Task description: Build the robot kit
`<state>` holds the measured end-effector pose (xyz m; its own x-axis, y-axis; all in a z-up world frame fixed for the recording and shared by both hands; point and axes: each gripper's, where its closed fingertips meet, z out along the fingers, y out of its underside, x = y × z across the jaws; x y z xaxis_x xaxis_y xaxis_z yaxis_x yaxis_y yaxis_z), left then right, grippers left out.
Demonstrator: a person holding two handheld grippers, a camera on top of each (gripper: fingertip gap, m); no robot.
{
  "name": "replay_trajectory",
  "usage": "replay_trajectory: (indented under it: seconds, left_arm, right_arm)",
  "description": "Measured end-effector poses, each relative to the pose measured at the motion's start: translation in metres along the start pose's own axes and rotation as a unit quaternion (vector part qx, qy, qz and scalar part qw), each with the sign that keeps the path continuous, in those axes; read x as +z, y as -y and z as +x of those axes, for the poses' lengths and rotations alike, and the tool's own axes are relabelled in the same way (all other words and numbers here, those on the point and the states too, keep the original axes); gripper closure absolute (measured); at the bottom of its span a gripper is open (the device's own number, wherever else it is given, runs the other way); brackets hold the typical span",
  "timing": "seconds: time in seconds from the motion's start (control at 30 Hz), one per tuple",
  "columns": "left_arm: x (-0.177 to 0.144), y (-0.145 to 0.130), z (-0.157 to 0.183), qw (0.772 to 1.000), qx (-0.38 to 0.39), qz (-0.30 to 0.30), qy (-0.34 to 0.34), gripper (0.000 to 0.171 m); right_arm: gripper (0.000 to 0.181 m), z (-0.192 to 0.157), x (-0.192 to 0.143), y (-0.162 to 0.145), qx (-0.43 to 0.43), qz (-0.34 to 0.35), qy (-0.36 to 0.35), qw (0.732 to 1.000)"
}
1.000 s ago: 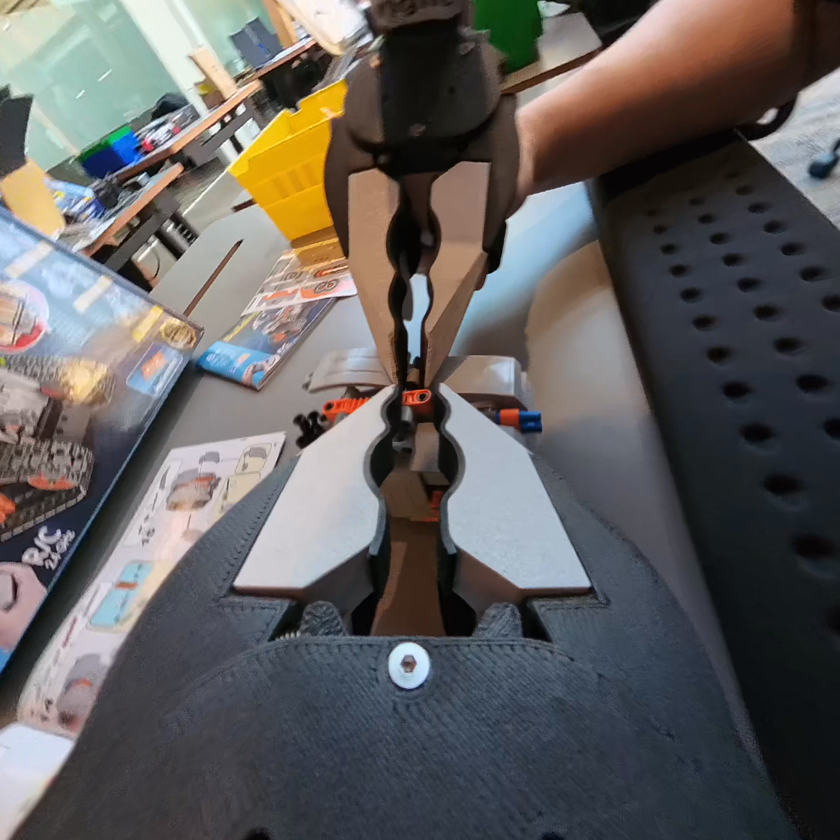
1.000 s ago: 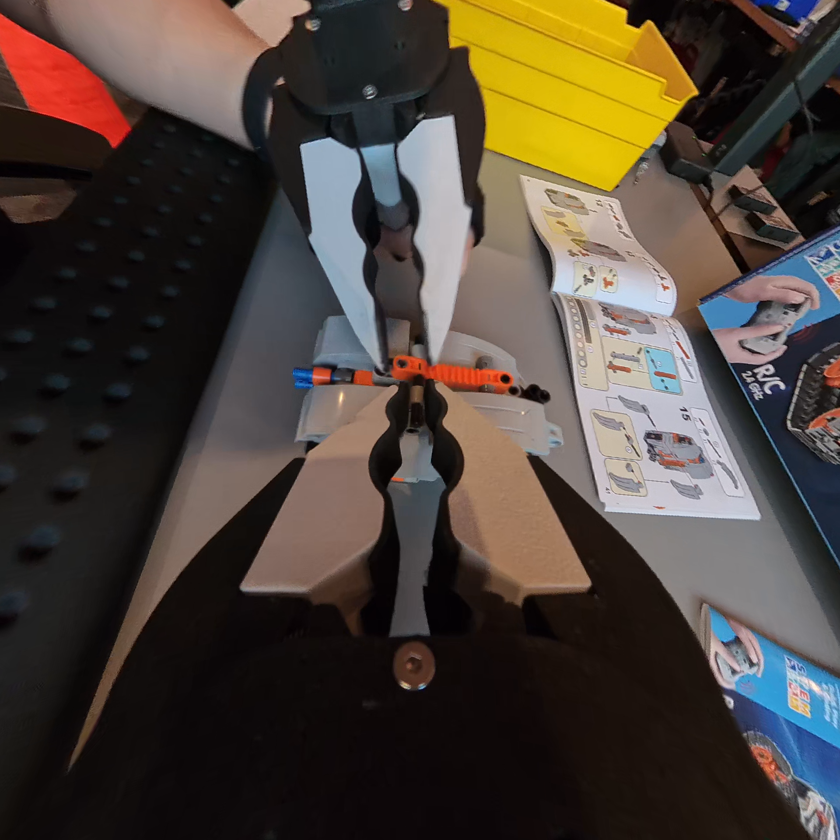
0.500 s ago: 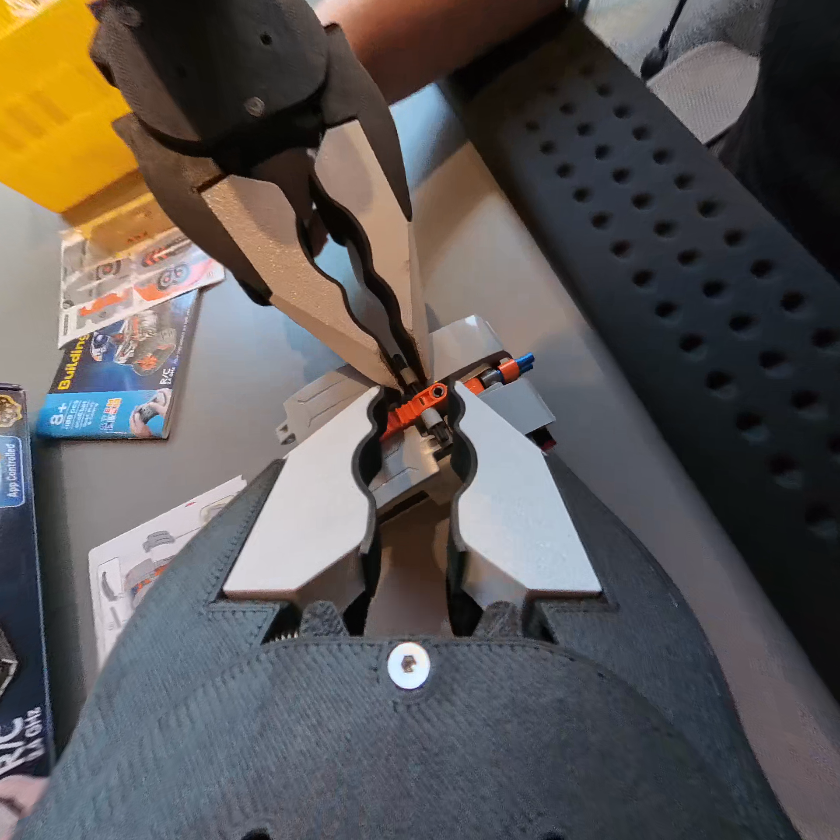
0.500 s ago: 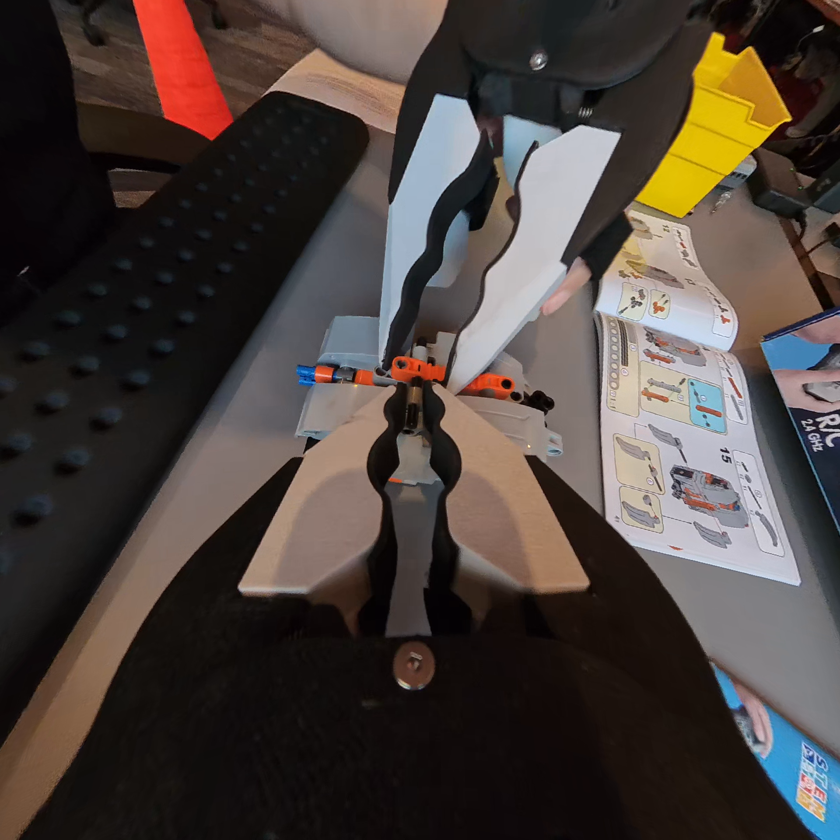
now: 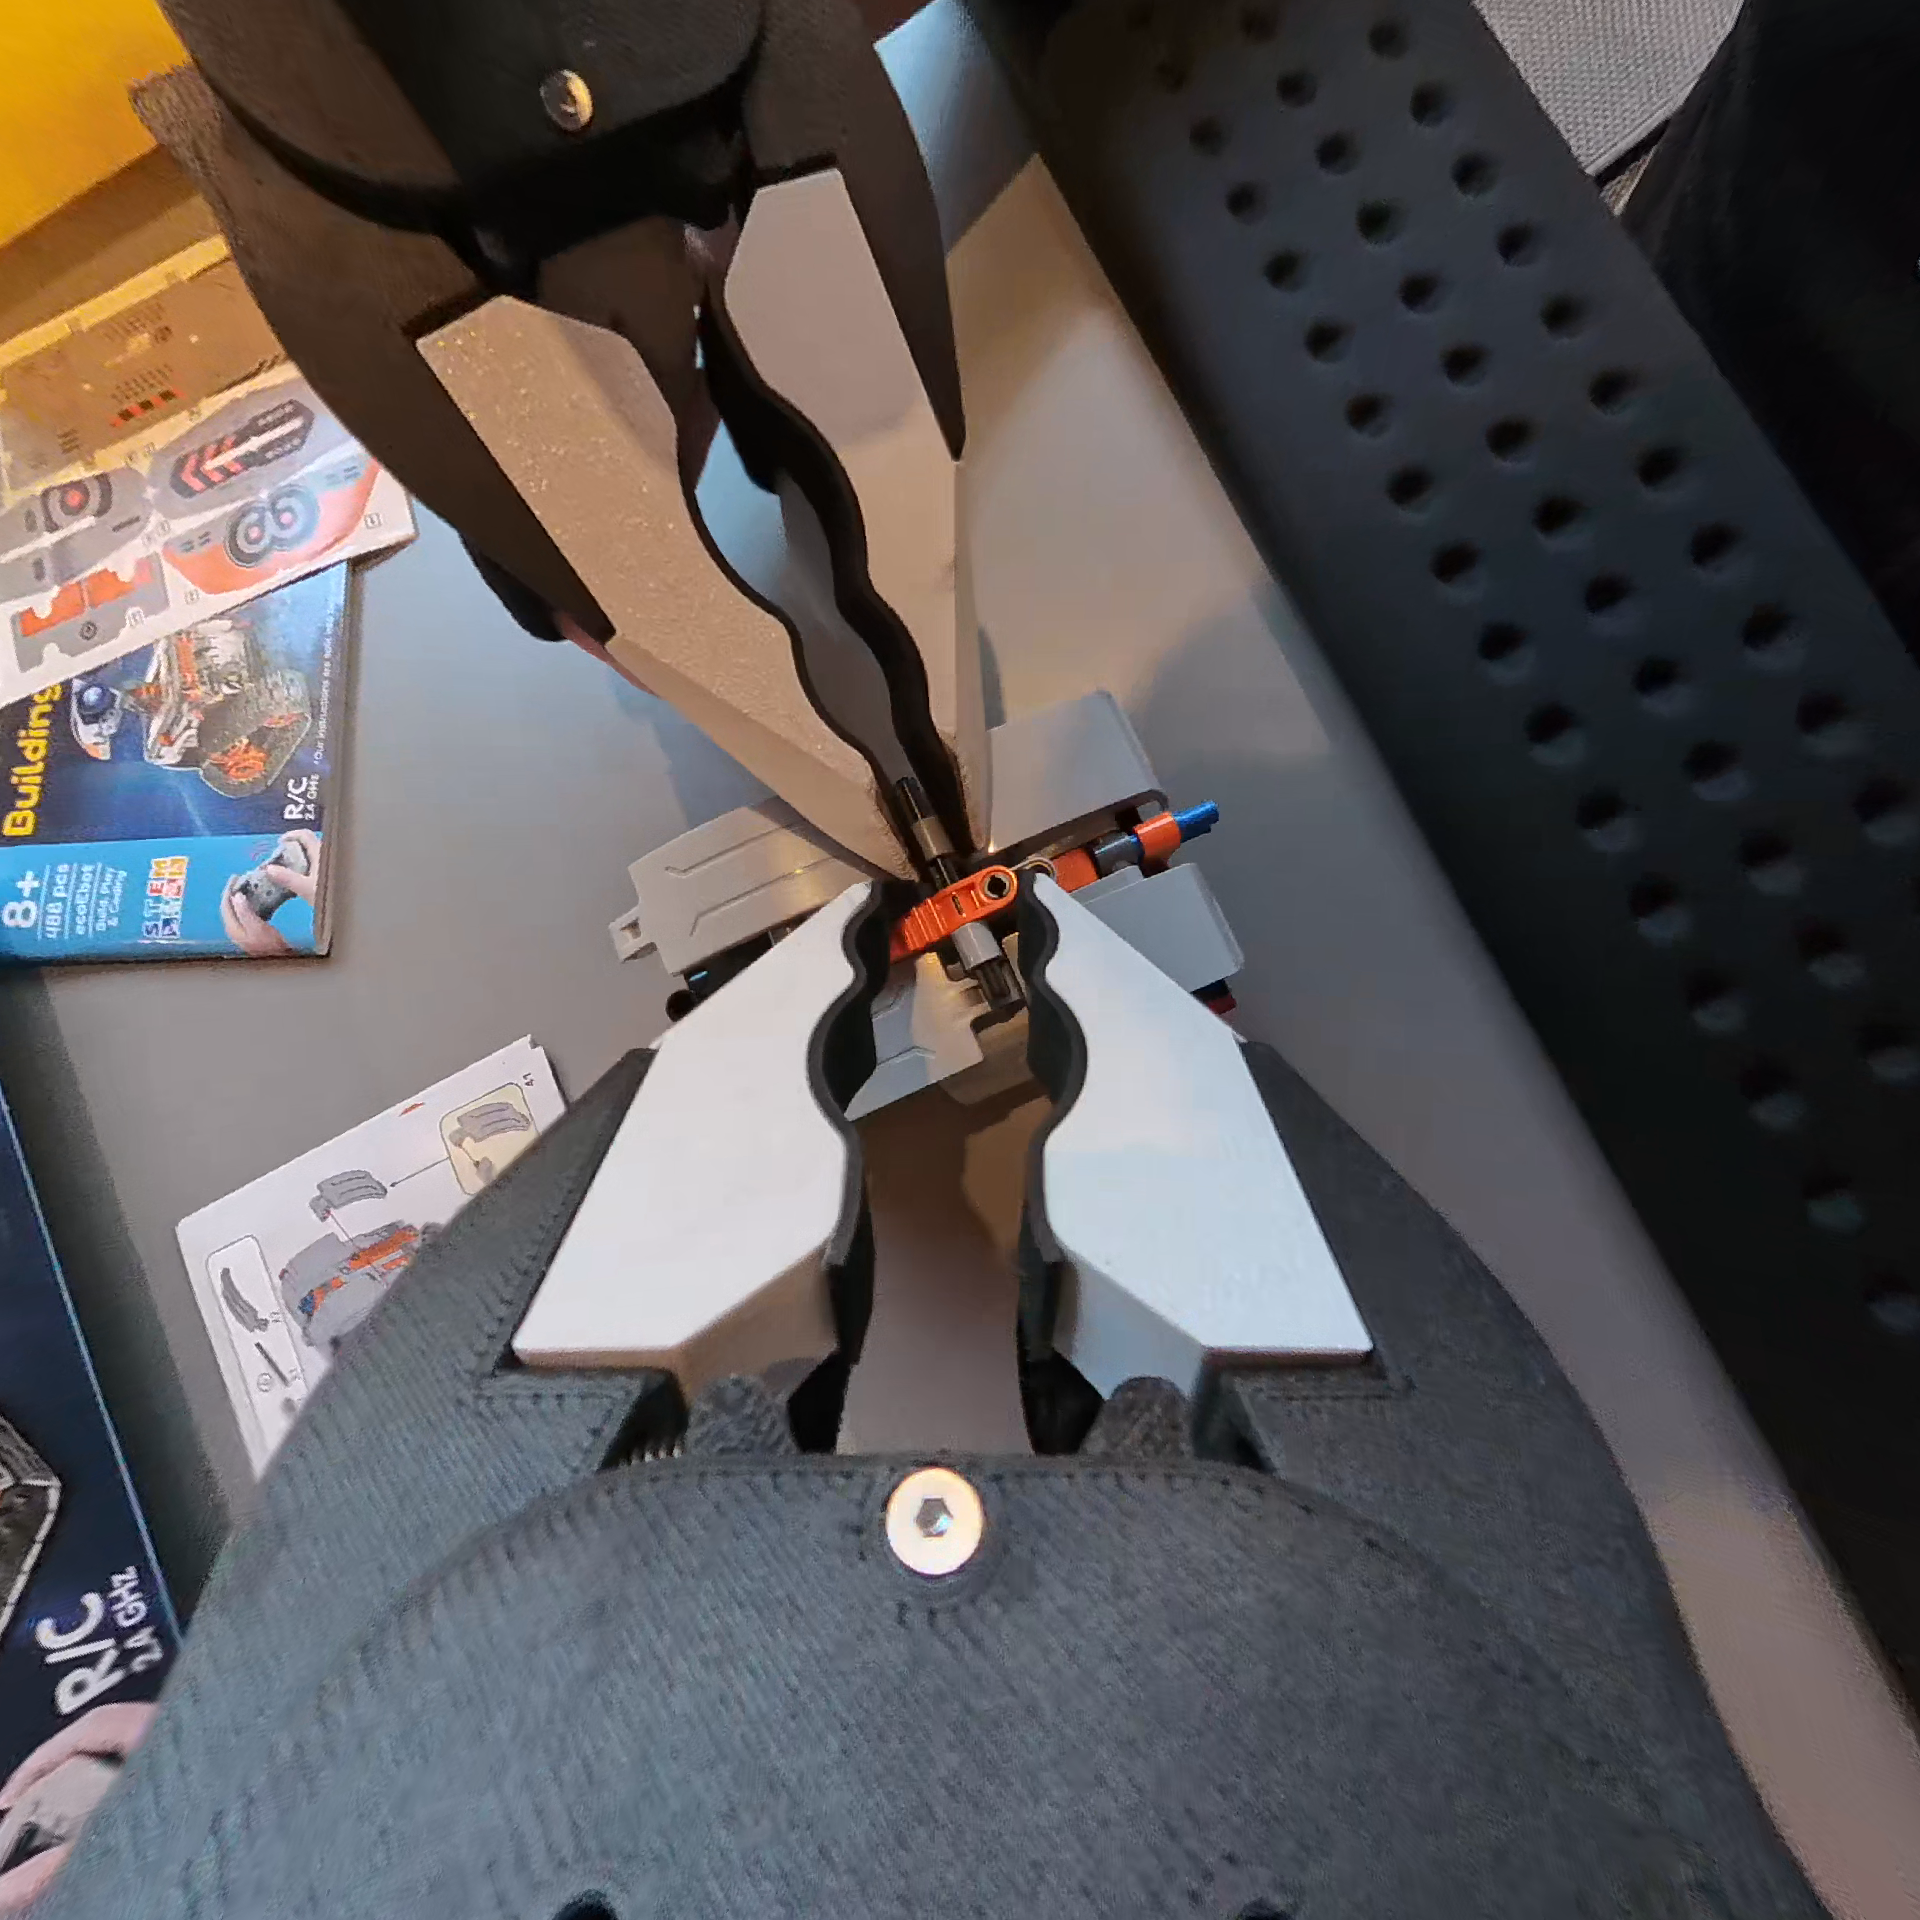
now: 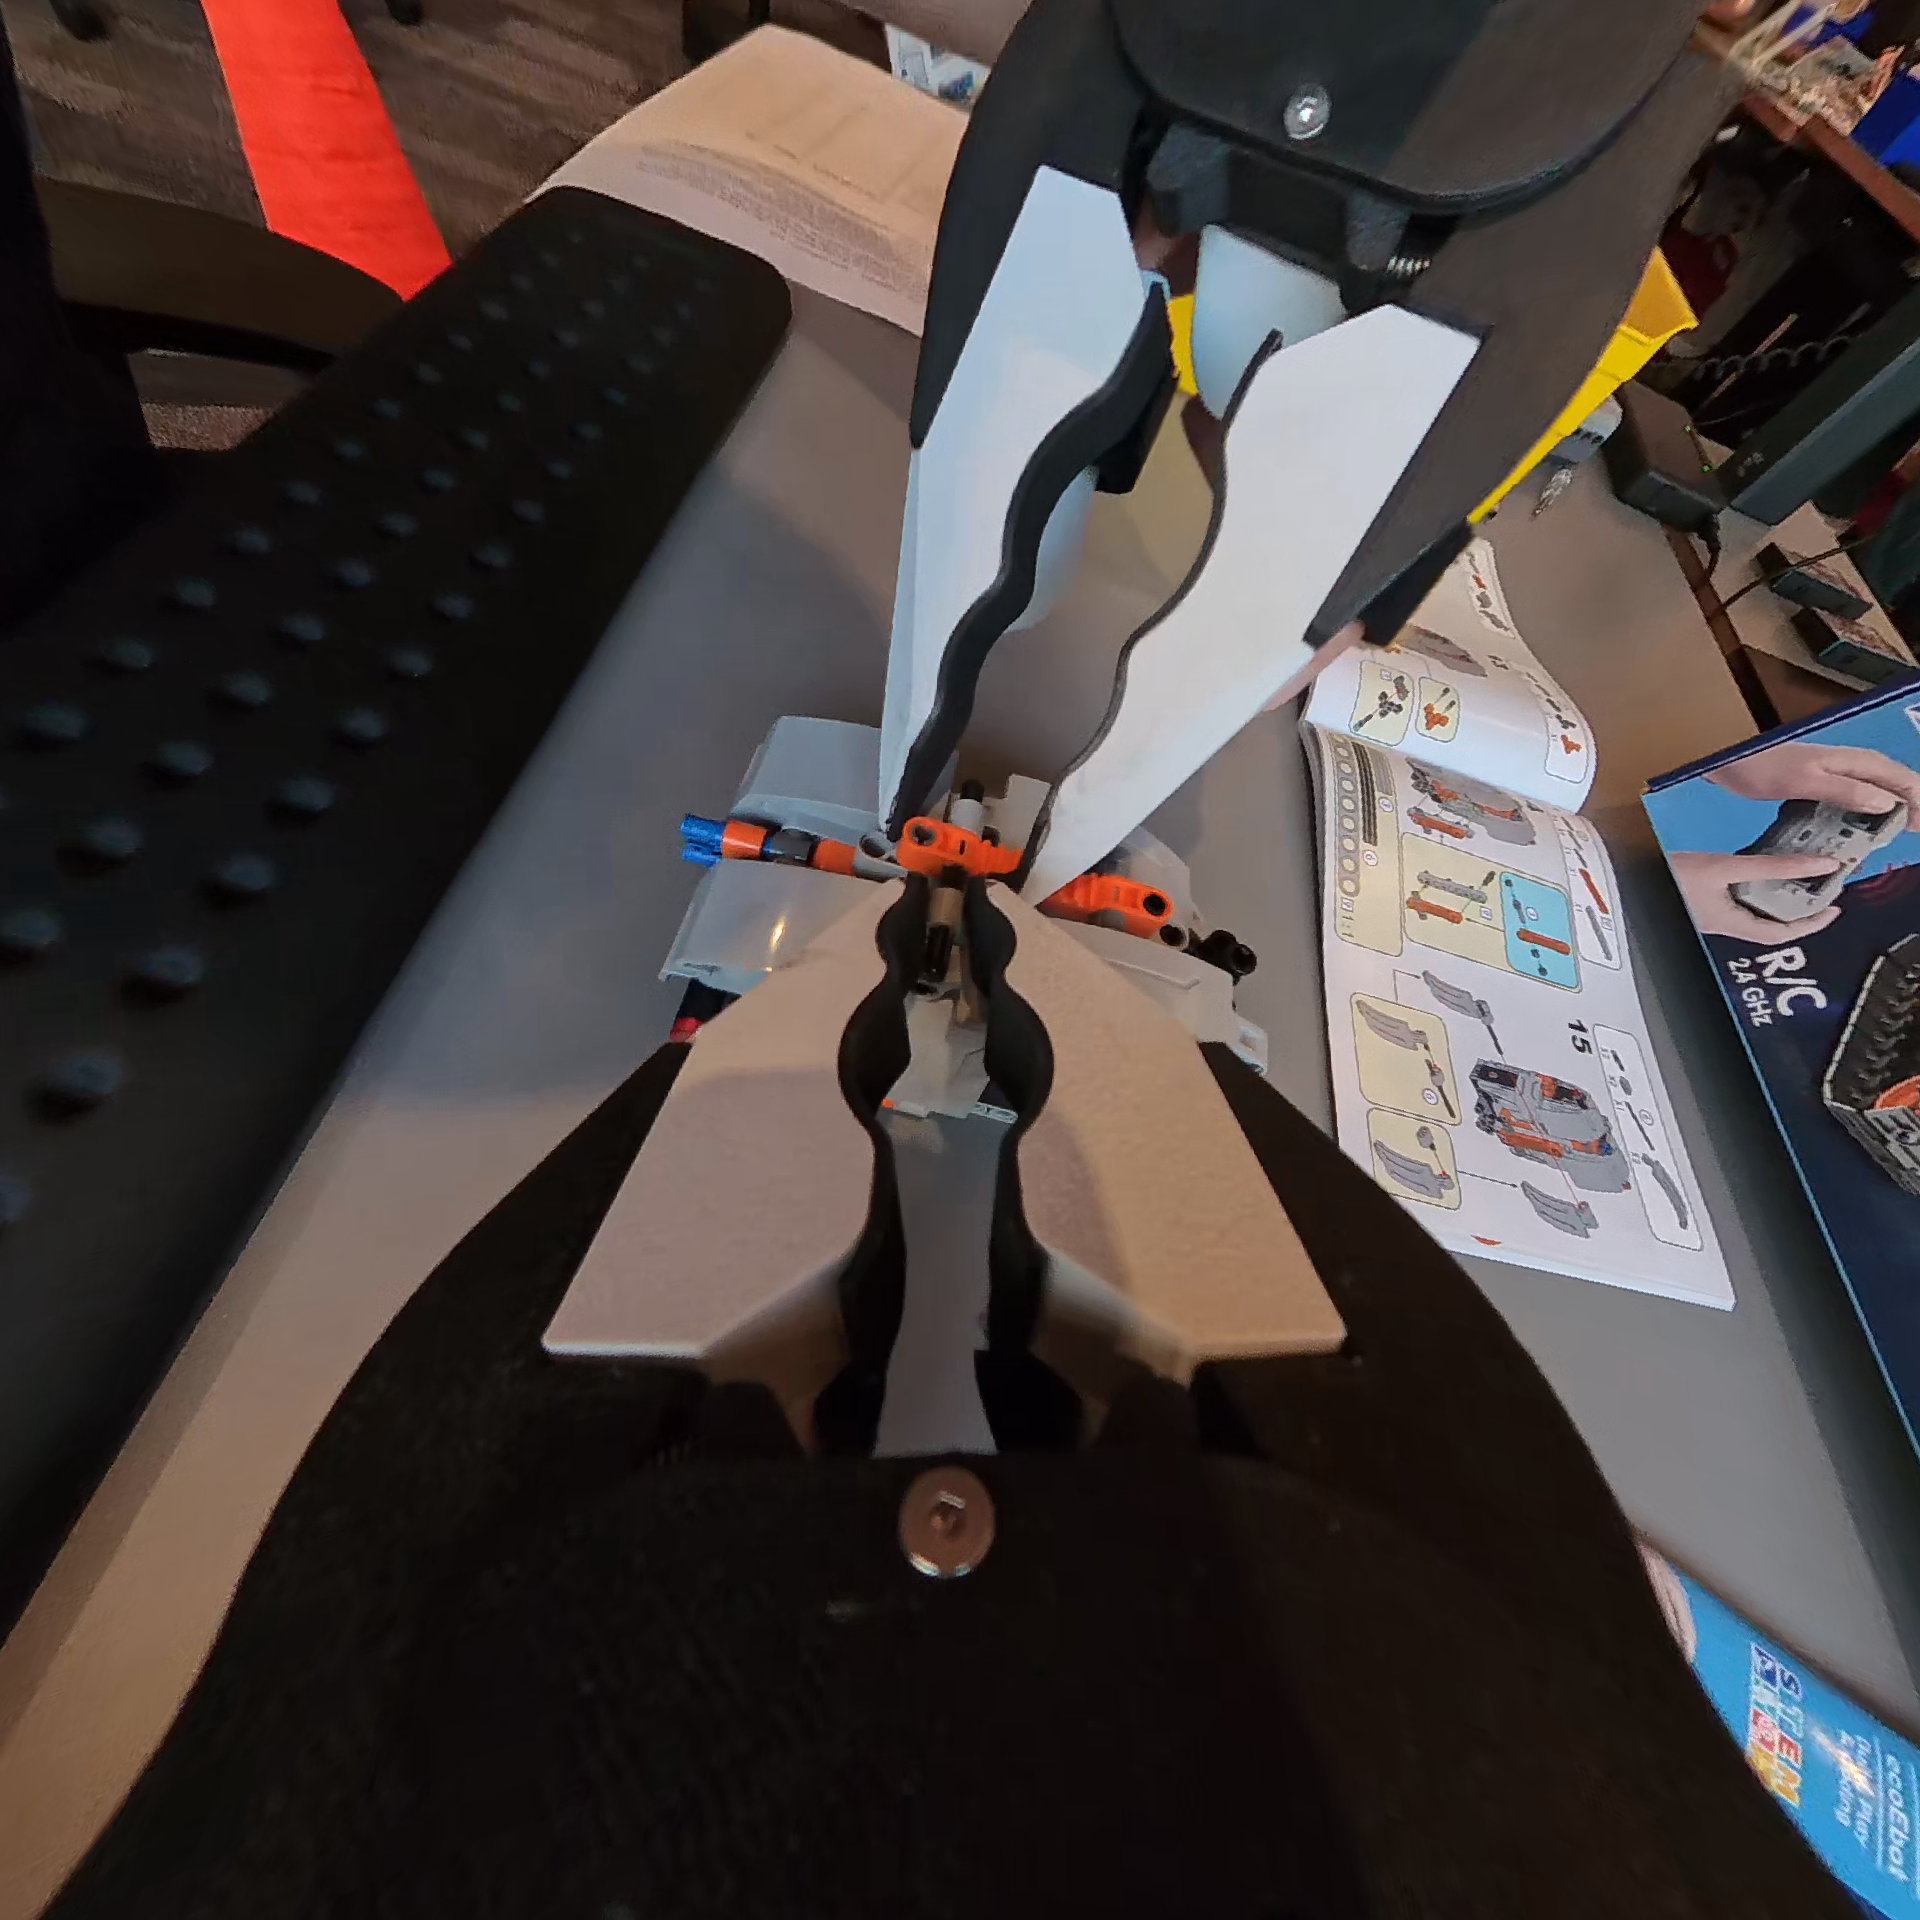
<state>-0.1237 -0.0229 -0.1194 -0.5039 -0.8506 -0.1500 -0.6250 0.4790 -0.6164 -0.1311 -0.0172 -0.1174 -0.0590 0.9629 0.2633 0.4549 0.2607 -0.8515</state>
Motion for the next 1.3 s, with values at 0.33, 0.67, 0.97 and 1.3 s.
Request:
replay_trajectory:
  seconds: [0.33, 0.67, 0.97, 1.3]
  left_arm:
    - [-0.0018, -0.0039, -0.0057, 0.999, 0.036, -0.015, 0.026, 0.136]
    - [-0.0009, -0.0054, -0.0025, 0.998, 0.015, -0.057, -0.022, 0.138]
    - [-0.0004, -0.005, -0.0036, 0.999, 0.006, -0.048, 0.004, 0.142]
    - [-0.0017, -0.0045, -0.0044, 0.997, -0.048, 0.027, 0.059, 0.143]
  right_arm:
    - [0.175, 0.0008, 0.0012, 0.001, -0.018, 0.013, -0.012, 1.0]
    - [0.175, 0.0003, 0.0027, 0.0005, -0.011, 0.0, -0.022, 1.0]
    - [0.175, 0.001, 0.0027, 0.0001, -0.019, -0.01, -0.034, 0.999]
    - [0.175, 0.0029, 0.0032, 0.0001, -0.018, -0.011, -0.044, 0.999]
